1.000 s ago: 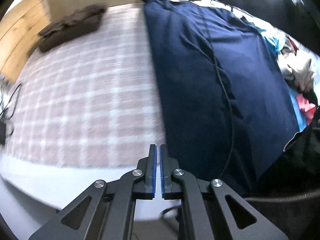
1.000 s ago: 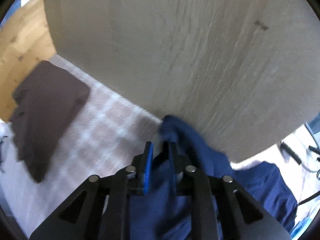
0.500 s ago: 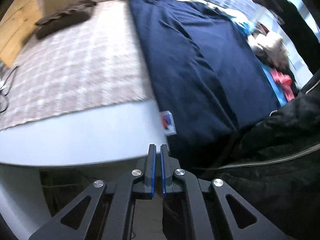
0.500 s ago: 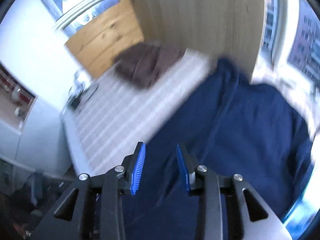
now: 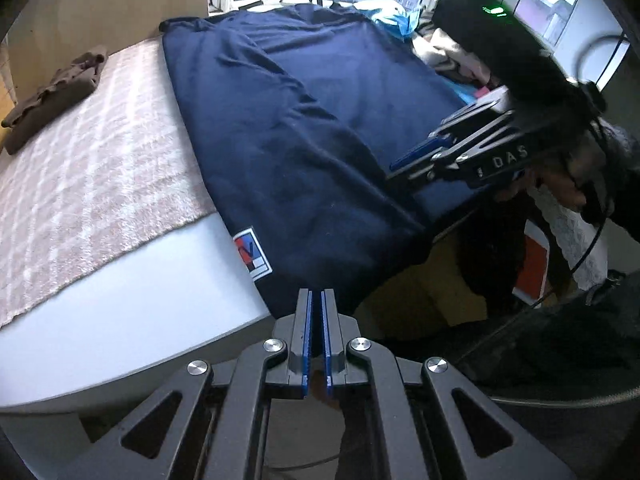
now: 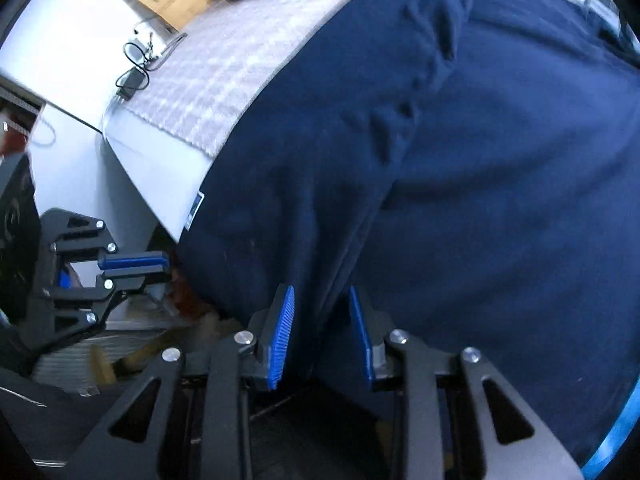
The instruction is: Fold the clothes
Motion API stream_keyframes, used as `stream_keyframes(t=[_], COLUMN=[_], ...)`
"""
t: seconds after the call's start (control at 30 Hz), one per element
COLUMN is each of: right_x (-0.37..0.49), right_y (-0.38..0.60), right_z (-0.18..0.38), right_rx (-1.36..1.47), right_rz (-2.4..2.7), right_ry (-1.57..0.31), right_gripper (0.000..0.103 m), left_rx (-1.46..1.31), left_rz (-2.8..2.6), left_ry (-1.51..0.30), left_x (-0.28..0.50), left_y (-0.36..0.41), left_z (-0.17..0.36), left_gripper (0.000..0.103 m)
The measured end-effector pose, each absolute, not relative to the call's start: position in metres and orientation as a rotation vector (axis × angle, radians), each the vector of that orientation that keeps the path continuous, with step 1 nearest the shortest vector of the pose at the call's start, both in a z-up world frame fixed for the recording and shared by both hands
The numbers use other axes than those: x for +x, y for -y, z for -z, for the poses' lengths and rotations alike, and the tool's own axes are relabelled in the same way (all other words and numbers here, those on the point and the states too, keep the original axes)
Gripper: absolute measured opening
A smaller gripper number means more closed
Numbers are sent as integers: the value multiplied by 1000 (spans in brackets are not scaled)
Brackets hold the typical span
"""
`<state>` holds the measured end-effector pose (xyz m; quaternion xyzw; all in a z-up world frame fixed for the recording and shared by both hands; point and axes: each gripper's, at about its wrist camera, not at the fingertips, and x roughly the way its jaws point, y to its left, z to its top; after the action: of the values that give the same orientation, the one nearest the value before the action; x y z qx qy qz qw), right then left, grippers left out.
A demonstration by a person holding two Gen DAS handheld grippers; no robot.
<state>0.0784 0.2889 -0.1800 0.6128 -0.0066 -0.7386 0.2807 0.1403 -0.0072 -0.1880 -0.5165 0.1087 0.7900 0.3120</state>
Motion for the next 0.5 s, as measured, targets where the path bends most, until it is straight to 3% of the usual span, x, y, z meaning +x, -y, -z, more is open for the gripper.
stream_keyframes(t=[0.17, 0.27, 0.5], right_x=[100, 112, 89], right_y=[-328, -356, -462], right_z=[145, 121, 9], right_rx=[1590, 1549, 1326], right_rz=[2096, 2173, 2505], right_ry=[155, 242, 317], right_gripper=[12, 17, 21], left_rx=[-1345, -1283, -1110], left_rz=[-2070, -2081, -2090], left_ry=[-347, -367, -341], left_x=[149, 152, 125], left_y=[7, 0, -50], left_z=[178, 160, 108], left_gripper=[5, 5, 5])
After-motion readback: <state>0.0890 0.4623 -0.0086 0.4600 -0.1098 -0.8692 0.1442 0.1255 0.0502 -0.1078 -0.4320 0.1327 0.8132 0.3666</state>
